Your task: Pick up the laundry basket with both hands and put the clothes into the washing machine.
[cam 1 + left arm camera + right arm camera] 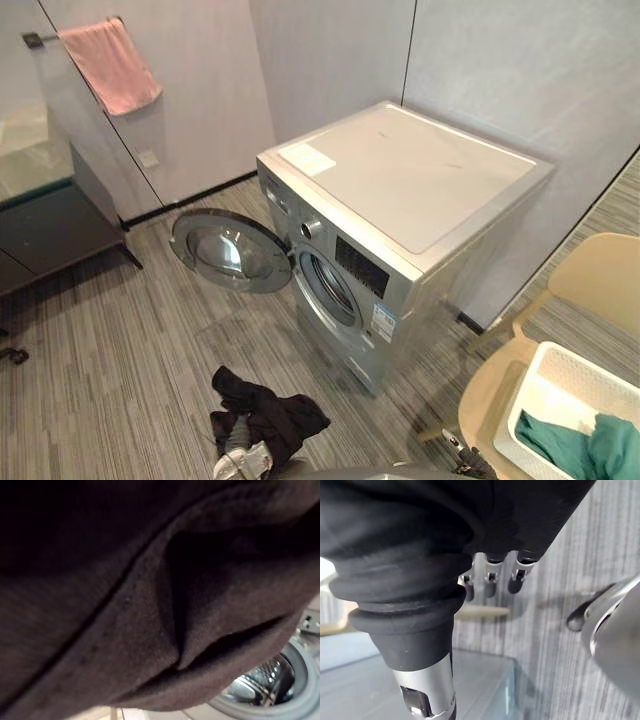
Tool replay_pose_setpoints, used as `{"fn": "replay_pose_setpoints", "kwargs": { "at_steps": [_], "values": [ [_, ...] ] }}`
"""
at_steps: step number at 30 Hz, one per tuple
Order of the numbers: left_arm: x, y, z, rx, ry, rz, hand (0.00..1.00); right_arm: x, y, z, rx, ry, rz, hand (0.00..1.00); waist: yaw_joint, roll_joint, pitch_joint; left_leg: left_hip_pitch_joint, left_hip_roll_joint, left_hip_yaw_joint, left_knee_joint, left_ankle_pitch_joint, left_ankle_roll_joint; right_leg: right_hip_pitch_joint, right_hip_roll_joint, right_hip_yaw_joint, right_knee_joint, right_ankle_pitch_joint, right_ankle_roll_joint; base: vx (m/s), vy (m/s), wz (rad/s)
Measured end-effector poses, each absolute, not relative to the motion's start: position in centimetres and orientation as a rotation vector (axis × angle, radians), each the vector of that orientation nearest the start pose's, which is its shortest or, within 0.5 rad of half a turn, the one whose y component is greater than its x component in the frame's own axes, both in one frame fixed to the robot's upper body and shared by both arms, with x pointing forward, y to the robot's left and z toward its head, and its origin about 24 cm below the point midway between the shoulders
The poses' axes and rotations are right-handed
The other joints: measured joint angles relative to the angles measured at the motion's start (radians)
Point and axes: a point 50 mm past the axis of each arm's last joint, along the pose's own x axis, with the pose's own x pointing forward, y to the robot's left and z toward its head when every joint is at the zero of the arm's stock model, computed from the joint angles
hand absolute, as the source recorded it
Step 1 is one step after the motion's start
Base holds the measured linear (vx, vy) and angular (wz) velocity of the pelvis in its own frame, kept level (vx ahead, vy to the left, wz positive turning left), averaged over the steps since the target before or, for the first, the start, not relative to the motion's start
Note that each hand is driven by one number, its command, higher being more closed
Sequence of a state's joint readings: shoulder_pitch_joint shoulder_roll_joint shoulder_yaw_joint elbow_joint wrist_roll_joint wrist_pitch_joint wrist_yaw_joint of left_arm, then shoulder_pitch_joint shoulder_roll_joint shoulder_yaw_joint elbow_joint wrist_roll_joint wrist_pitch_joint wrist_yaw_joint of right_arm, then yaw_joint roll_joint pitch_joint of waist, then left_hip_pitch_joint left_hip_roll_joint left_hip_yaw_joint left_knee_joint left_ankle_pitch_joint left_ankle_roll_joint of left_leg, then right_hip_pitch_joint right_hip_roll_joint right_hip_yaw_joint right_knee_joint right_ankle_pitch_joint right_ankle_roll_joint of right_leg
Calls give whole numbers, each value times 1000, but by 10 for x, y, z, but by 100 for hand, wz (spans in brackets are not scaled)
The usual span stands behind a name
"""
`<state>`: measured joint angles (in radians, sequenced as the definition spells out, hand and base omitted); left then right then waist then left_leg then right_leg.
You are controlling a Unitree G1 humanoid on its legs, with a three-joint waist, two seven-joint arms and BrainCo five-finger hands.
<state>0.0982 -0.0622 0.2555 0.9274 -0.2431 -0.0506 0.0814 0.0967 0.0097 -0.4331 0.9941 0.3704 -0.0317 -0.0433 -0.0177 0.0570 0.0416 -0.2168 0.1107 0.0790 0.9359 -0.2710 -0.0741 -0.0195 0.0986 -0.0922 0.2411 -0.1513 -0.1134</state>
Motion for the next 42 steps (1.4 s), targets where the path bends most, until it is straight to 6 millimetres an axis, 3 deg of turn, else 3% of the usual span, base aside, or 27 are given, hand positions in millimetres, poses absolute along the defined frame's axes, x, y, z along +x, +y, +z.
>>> {"fn": "replay_pose_setpoints", "kwargs": {
  "at_steps": [2, 3, 6, 7, 10, 12, 13, 14, 15, 16, 18, 20, 22, 24, 26, 27, 28, 31, 33, 34, 36, 38, 40, 42],
  "values": [
    [111, 175, -153, -342, 947, 444, 100, 100, -201, -158, 533, 947, -641, 0, 6, -16, 7, -21, 81, 10, -63, -1, 2, 4, -19, 51, 8, -10, 22, 79, 79, -65],
    [111, 177, -152, -342, 943, 452, 100, 104, -199, -157, 538, 941, -634, 0, 6, -28, 7, -10, 126, -3, -194, 1, 4, -6, -45, 95, 28, -28, 49, 53, 101, -66],
    [110, 177, -153, -348, 948, 471, 100, 102, -205, -157, 521, 944, -641, 0, 3, -26, 7, 22, 176, -60, -500, 10, 2, -37, -87, 169, 78, -74, 100, 57, 212, -57],
    [109, 178, -153, -347, 949, 478, 100, 100, -206, -158, 515, 953, -647, 0, 2, -26, 7, 24, 181, -80, -558, 14, -5, -46, -97, 181, 92, -85, 108, 74, 318, -46],
    [104, 175, -157, -346, 975, 479, 100, 77, -216, -163, 484, 1025, -687, 0, 0, -6, -4, 29, 170, -156, -691, 50, -67, -76, -137, 237, 141, -136, 181, 93, 431, -44],
    [95, 171, -160, -350, 1006, 479, 100, 62, -224, -164, 464, 1049, -717, 0, 3, 35, -13, 73, 167, -138, -703, 66, -96, -53, -136, 283, 144, -157, 218, 149, 594, -77],
    [90, 176, -161, -335, 1016, 488, 100, 57, -222, -165, 481, 1059, -734, 0, 2, 25, -24, 80, 136, -113, -665, 142, -141, -48, -166, 329, 157, -176, 256, 212, 703, -91],
    [87, 192, -160, -284, 1013, 500, 100, 49, -211, -169, 511, 1087, -730, 0, -9, -31, -53, 77, 80, -75, -651, 118, -111, -47, -229, 356, 122, -162, 281, 216, 668, -68],
    [88, 197, -159, -253, 1010, 490, 100, 45, -206, -170, 523, 1099, -730, 0, -14, -53, -63, 70, 59, -63, -644, 109, -96, -37, -255, 367, 94, -147, 296, 187, 452, -33],
    [94, 202, -157, -213, 1001, 463, 100, 41, -201, -172, 554, 1115, -750, 0, -20, -69, -76, 51, 34, -48, -622, 92, -72, -34, -287, 375, 38, -93, 306, 172, 418, -25],
    [104, 196, -155, -182, 987, 400, 100, 38, -203, -172, 586, 1106, -795, 0, -17, -60, -77, 37, 4, -21, -595, 66, -30, -39, -321, 399, -22, 30, 320, 157, 429, -28],
    [107, 188, -155, -167, 988, 354, 100, 37, -206, -172, 590, 1101, -806, 0, -16, -46, -78, 43, -22, -4, -588, 62, -22, -48, -343, 410, -20, 99, 329, 95, 311, -16],
    [111, 180, -154, -159, 981, 309, 100, 41, -210, -170, 592, 1074, -814, 0, -16, -32, -78, 58, -33, 12, -587, 60, -14, -69, -346, 404, 20, 169, 312, 70, 270, -14],
    [121, 173, -149, -165, 932, 279, 100, 49, -215, -166, 581, 1030, -810, 0, -17, -6, -70, 80, -42, 25, -601, 68, -1, -130, -347, 317, 148, 230, 227, 22, 254, -5],
    [125, 168, -146, -172, 914, 265, 100, 50, -218, -165, 577, 1020, -811, 0, -17, 16, -52, 121, -39, 39, -629, 74, 14, -164, -349, 231, 244, 218, 169, -19, 147, -4],
    [126, 172, -145, -162, 907, 268, 100, 53, -216, -164, 580, 1009, -806, 0, -19, 8, -45, 166, -38, 70, -670, 84, 42, -163, -345, 148, 303, 166, 153, -75, 105, -7],
    [127, 175, -144, -156, 899, 276, 100, 51, -212, -165, 585, 1015, -802, 0, -21, -7, -44, 204, -39, 96, -728, 87, 69, -164, -334, 46, 349, 101, 156, -71, 62, -18],
    [123, 170, -146, -174, 911, 273, 100, 57, -208, -165, 590, 1014, -781, 0, -19, -28, -48, 231, -37, 167, -784, 96, 62, -174, -252, -89, 284, -18, 168, -33, -98, -63],
    [121, 166, -148, -181, 929, 264, 100, 57, -208, -167, 585, 1031, -773, 0, -22, -35, -61, 213, -44, 187, -818, 114, 39, -117, -228, -102, 84, -38, 167, 50, -112, -62],
    [125, 156, -149, -186, 950, 228, 100, 56, -210, -167, 580, 1040, -780, 0, -31, -26, -48, 213, -41, 174, -851, 148, 36, -106, -203, -109, 10, -5, 153, 132, -127, -22],
    [131, 148, -150, -195, 956, 193, 100, 44, -213, -169, 581, 1076, -811, 0, -35, -11, -40, 229, -30, 151, -881, 171, 27, -81, -185, -124, -20, 3, 147, 136, -118, 19],
    [132, 148, -149, -197, 954, 186, 100, 32, -210, -171, 587, 1108, -830, 0, -31, -32, -22, 252, -8, 126, -853, 169, 22, -16, -165, -149, -60, 7, 139, 99, -137, 21],
    [134, 147, -148, -201, 940, 185, 100, 37, -206, -172, 596, 1099, -817, 0, -23, -47, -19, 225, 9, 123, -759, 150, -6, 9, -156, -145, -80, 8, 137, 76, -131, -1],
    [140, 147, -141, -210, 891, 183, 100, 51, -207, -169, 590, 1063, -790, 0, -19, -49, -4, 128, 38, 116, -523, 116, -32, 23, -152, -134, -92, -2, 124, 13, -71, -14]
  ]
}}
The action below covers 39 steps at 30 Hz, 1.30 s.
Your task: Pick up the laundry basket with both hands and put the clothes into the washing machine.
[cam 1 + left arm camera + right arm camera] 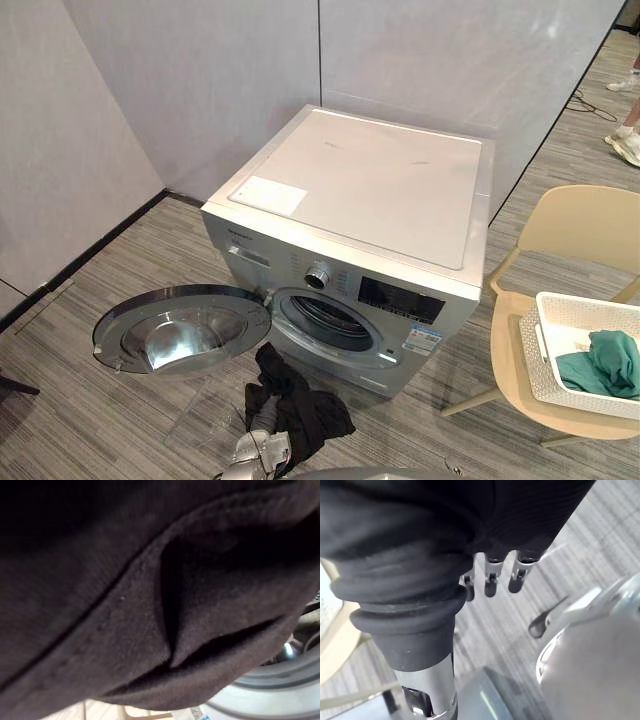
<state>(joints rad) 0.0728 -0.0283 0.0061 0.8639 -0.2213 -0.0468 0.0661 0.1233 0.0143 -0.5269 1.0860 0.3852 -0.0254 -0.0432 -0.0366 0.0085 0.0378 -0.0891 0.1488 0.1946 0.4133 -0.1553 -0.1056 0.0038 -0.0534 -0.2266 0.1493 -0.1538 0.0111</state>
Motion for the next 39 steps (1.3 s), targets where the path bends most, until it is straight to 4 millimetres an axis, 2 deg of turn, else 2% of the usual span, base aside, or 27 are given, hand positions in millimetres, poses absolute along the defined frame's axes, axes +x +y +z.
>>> {"fn": "replay_pose_setpoints", "kwargs": {
  "at_steps": [1, 2, 3, 4, 6, 8, 9, 10, 11, 12, 13, 15, 16, 17, 20, 22, 23, 24, 25, 26, 28, 30, 31, 32, 35, 37, 39],
  "values": [
    [143, 146, -136, -221, 853, 184, 100, 59, -205, -168, 580, 1042, -762, 0, 14, 12, 22, -76, 32, -14, 210, 11, 0, 23, 8, 14, 7, -8, -5, -23, -24, -36],
    [143, 143, -134, -233, 837, 184, 100, 63, -208, -166, 561, 1028, -747, 0, 26, 34, 32, -119, 53, -51, 335, 39, -7, 46, 22, 26, 12, -15, -7, 23, 39, -70],
    [138, 143, -132, -244, 826, 194, 100, 69, -211, -163, 527, 1011, -713, 0, 40, 37, 36, -171, 53, -105, 484, 132, -17, 71, 16, 68, 30, -34, -9, 84, 110, -82],
    [137, 144, -130, -246, 814, 195, 100, 75, -211, -162, 503, 1000, -679, 0, 54, 41, 35, -194, 51, -114, 521, 109, 14, 72, 6, 98, 30, -41, -15, 112, 159, -94],
    [139, 145, -129, -245, 803, 198, 100, 87, -209, -159, 500, 976, -656, 0, 54, 35, 35, -216, 59, -123, 423, 57, 40, 53, -16, 159, 32, -40, -2, 137, 189, -86],
    [137, 145, -129, -251, 809, 202, 100, 93, -209, -158, 494, 964, -642, 0, 52, 30, 37, -210, 59, -167, 288, 55, 41, 37, -39, 209, 37, -43, 18, 147, 254, -84],
    [133, 146, -131, -250, 818, 205, 100, 92, -210, -158, 483, 970, -637, 0, 53, 25, 40, -167, 53, -223, 75, 58, 38, 29, -67, 262, 48, -56, 53, 148, 355, -77],
    [132, 146, -131, -250, 822, 206, 100, 92, -212, -158, 472, 974, -632, 0, 52, 31, 39, -144, 51, -254, 4, 61, 36, 25, -71, 278, 54, -62, 68, 189, 484, -99],
    [130, 144, -132, -247, 828, 200, 100, 89, -218, -158, 439, 986, -624, 0, 53, 55, 33, -113, 59, -299, -89, 94, 26, 15, -70, 313, 67, -80, 100, 163, 457, -78],
    [129, 145, -133, -241, 834, 198, 100, 85, -225, -158, 413, 999, -628, 0, 52, 82, 19, -88, 64, -295, -105, 33, -51, 14, -68, 335, 75, -95, 130, 150, 380, -66],
    [129, 148, -133, -227, 835, 193, 100, 82, -222, -160, 417, 1017, -628, 0, 46, 62, 21, -88, 48, -275, -98, 17, -56, 17, -94, 347, 75, -95, 139, 154, 331, -54],
    [133, 168, -131, -147, 822, 187, 100, 68, -209, -166, 439, 1069, -622, 0, 38, 15, 4, -75, -11, -224, -98, -3, -25, 15, -118, 362, 63, -85, 134, 190, 304, -35],
    [133, 172, -130, -134, 820, 189, 100, 65, -209, -166, 442, 1076, -626, 0, 37, 9, 3, -68, -20, -216, -98, -6, -20, 19, -129, 362, 55, -72, 137, 218, 322, -9],
    [135, 178, -128, -108, 810, 181, 100, 59, -211, -167, 449, 1081, -650, 0, 16, 13, 3, -55, -40, -211, -102, -15, -5, 34, -148, 366, 40, -31, 148, 140, 222, -3],
    [142, 174, -122, -87, 772, 136, 100, 55, -216, -166, 452, 1079, -672, 0, 14, 28, 13, -53, -47, -185, -101, -21, 6, 21, -161, 367, 40, -8, 177, 68, 140, -17],
    [157, 165, -112, -82, 708, 78, 100, 63, -220, -165, 443, 1056, -668, 0, 13, 42, 28, -111, -45, -172, -80, -22, 7, -44, -162, 365, 53, 0, 186, -35, 52, -20],
    [174, 159, -103, -97, 657, 52, 100, 75, -223, -162, 436, 1027, -654, 0, 10, 47, 56, -166, -41, -172, -46, -21, 7, -95, -159, 362, 71, 0, 186, -458, 11, -20],
    [241, 123, -61, -140, 455, -58, 100, 144, -225, -141, 396, 863, -540, 0, -4, 58, 220, -406, -12, -178, 107, -24, 8, -332, -132, 348, 229, -44, 219, -599, -12, -17],
    [256, 115, -49, -144, 409, -79, 100, 160, -220, -133, 384, 808, -494, 0, -4, 41, 251, -458, -4, -179, 144, -29, 10, -389, -123, 362, 281, -71, 221, -606, -16, -16],
    [259, 111, -46, -144, 399, -84, 100, 165, -218, -130, 376, 788, -477, 0, -3, 37, 261, -467, 2, -176, 155, -35, 10, -403, -119, 365, 299, -77, 220, -264, -39, -11],
    [274, 103, -32, -166, 347, -89, 100, 189, -211, -114, 355, 689, -412, 0, 2, 2, 318, -511, 32, -137, 199, -57, 2, -476, -106, 384, 380, -114, 215, -249, -41, -20],
    [300, 104, -5, -197, 259, -58, 100, 214, -200, -93, 366, 574, -370, 0, 2, -13, 296, -674, 56, -118, 291, -54, -3, -660, -95, 406, 500, -135, 209, -233, -48, -9],
    [324, 105, 23, -266, 176, -2, 100, 238, -198, -68, 373, 445, -351, 0, 5, -16, 307, -814, 102, -107, 406, -82, 1, -814, -61, 419, 620, -158, 229, -186, -56, -29],
    [344, 110, 51, -317, 109, 46, 100, 260, -190, -45, 405, 336, -319, 0, 7, -45, 351, -907, 130, -113, 491, -98, 4, -917, -35, 441, 714, -170, 231, -190, -65, -46],
    [368, 129, 91, -414, 16, 146, 100, 276, -183, -18, 442, 217, -300, 0, 6, -66, 408, -1034, 175, -123, 630, -129, 16, -1047, 11, 474, 830, -180, 240, -156, -27, -48],
    [378, 147, 112, -473, -40, 206, 100, 273, -184, -18, 461, 206, -310, 0, 4, -68, 409, -1093, 198, -116, 669, -143, 21, -1110, 33, 491, 855, -180, 240, -93, 11, -39],
    [390, 167, 146, -543, -120, 247, 100, 265, -185, -20, 471, 201, -323, 0, 0, -71, 411, -1152, 220, -120, 691, -150, 16, -1166, 56, 498, 866, -177, 236, -104, 2, -30]
  ]
}}
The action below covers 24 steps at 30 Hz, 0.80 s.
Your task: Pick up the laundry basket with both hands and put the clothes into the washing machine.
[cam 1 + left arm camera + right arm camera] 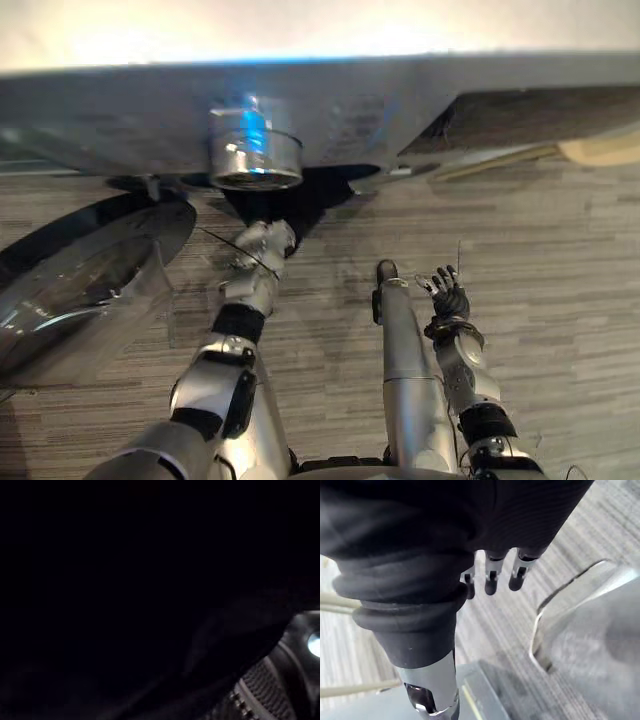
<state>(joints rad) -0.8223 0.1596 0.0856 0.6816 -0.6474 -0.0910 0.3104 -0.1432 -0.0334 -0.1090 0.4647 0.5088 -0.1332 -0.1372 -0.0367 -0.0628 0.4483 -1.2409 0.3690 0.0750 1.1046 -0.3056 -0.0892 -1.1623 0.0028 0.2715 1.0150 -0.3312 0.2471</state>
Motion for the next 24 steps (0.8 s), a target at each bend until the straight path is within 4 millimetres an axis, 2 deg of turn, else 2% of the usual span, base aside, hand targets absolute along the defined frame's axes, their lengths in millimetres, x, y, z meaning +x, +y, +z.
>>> {"fn": "replay_pose_setpoints", "kwargs": {
  "at_steps": [1, 2, 3, 4, 6, 9, 11, 12, 13, 14, 16, 17, 18, 19, 21, 24],
  "values": [
    [396, 175, 171, -564, -185, 249, 100, 259, -187, -23, 482, 200, -344, 0, -4, 0, 0, -35, 5, -5, 3, -1, 2, -33, 7, -1, 0, 1, 0, -89, -1, -21],
    [398, 179, 184, -569, -220, 250, 100, 255, -188, -26, 488, 204, -357, 0, -3, -1, 0, -54, 11, -6, 7, -1, 2, -49, 12, -1, 0, 2, -1, -72, 14, -18],
    [400, 185, 210, -572, -288, 245, 100, 249, -189, -32, 503, 223, -378, 0, -5, -1, 0, -89, 18, -16, 20, 0, 1, -78, 15, -7, 3, 6, -2, -43, 23, -13],
    [402, 187, 229, -574, -334, 238, 100, 245, -190, -37, 520, 235, -396, 0, -8, -1, 0, -114, 19, -23, 28, 0, 0, -97, 15, -12, 7, 11, -8, -38, 45, -13],
    [403, 187, 283, -599, -442, 206, 100, 237, -192, -47, 566, 265, -447, 0, -12, -7, -2, -173, 31, -38, 61, 1, 12, -139, 28, -19, 18, 18, 2, -15, 55, -16],
    [396, 187, 331, -586, -551, 189, 100, 235, -188, -54, 594, 289, -463, 0, -30, -21, -12, -191, 37, -41, 91, -7, 23, -150, 30, -23, 36, 18, 2, -6, 66, -10],
    [376, 175, 393, -532, -716, 134, 100, 234, -187, -55, 612, 286, -471, 0, -35, -28, -18, -201, 39, -41, 94, -17, 23, -159, 30, -23, 33, 17, 2, -28, 55, -6],
    [369, 172, 406, -514, -761, 121, 100, 233, -188, -57, 623, 288, -479, 0, -35, -27, -20, -201, 39, -42, 95, -18, 23, -159, 29, -23, 34, 16, 1, -37, 45, -2],
    [354, 168, 422, -462, -883, 125, 100, 231, -187, -60, 631, 300, -478, 0, -37, -30, -30, -214, 39, -44, 96, -19, 24, -172, 29, -23, 36, 15, -1, -38, 48, -1],
    [348, 167, 425, -403, -939, 152, 100, 230, -185, -62, 639, 308, -475, 0, -43, -36, -42, -221, 38, -44, 100, -19, 24, -183, 29, -23, 45, 14, -1, -27, 37, 3],
    [348, 161, 424, -245, -958, 238, 100, 226, -186, -65, 638, 315, -478, 0, -44, -37, -42, -222, 34, -43, 104, -18, 24, -186, 27, -23, 56, 11, 0, -13, 22, 6],
    [348, 155, 423, -94, -975, 308, 100, 224, -187, -65, 638, 314, -472, 0, -42, -37, -42, -222, 33, -43, 108, -18, 24, -188, 27, -23, 66, 7, 1, -9, 21, 8],
    [348, 149, 421, 88, -998, 367, 0, 223, -187, -66, 641, 312, -468, 0, -42, -37, -42, -222, 32, -44, 113, -18, 24, -189, 27, -23, 75, 1, 0, -7, 19, 7],
    [348, 147, 420, 172, -1012, 392, 0, 223, -188, -66, 643, 310, -467, 0, -40, -37, -42, -222, 32, -44, 115, -19, 24, -190, 27, -23, 79, 0, 0, -6, 19, 5],
    [351, 133, 414, 480, -1041, 444, 0, 224, -187, -65, 655, 303, -446, 0, -38, -36, -42, -222, 33, -44, 118, -19, 24, -191, 27, -23, 83, 0, -1, 0, 0, 0],
    [354, 123, 409, 756, -1037, 451, 0, 224, -187, -65, 655, 302, -429, 0, -36, -36, -42, -222, 33, -41, 122, -19, 24, -195, 27, -19, 90, 0, -1, 0, 0, 0]
  ]
}}
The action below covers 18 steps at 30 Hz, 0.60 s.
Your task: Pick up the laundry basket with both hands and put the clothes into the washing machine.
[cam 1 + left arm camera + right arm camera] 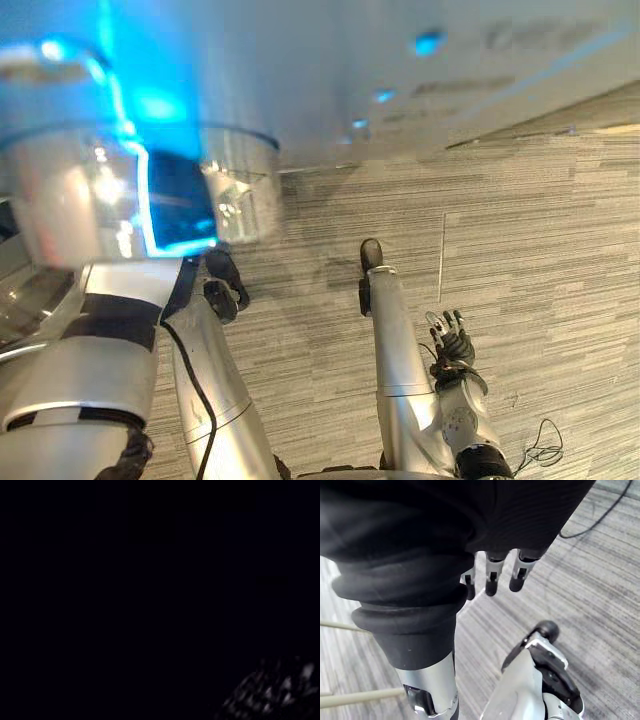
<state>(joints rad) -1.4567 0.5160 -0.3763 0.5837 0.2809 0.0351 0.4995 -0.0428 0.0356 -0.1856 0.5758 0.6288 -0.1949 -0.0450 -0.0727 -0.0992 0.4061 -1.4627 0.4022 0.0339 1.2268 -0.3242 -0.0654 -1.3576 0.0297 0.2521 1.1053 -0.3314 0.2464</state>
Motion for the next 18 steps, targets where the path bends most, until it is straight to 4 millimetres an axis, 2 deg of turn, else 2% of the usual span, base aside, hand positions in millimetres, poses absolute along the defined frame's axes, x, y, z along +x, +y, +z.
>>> {"fn": "replay_pose_setpoints", "kwargs": {
  "at_steps": [3, 9, 18],
  "values": [
    [358, 122, 406, 831, -1014, 447, 0, 222, -187, -68, 655, 313, -426, 0, 1, 0, 0, 0, 3, 5, 3, 0, 0, -7, 2, 6, 8, 0, 0, -12, 7, 0],
    [365, 128, 405, 859, -940, 454, 0, 218, -188, -73, 645, 341, -427, 0, 0, 0, 0, -1, 5, 5, 3, 0, 0, -8, 3, 5, 7, 0, 0, -7, 18, 0],
    [365, 129, 406, 885, -944, 470, 0, 217, -188, -73, 645, 342, -427, 0, 1, 0, 0, -2, 5, 2, 3, 0, 0, -8, 4, 2, 7, 0, 0, -5, 14, 0]
  ]
}}
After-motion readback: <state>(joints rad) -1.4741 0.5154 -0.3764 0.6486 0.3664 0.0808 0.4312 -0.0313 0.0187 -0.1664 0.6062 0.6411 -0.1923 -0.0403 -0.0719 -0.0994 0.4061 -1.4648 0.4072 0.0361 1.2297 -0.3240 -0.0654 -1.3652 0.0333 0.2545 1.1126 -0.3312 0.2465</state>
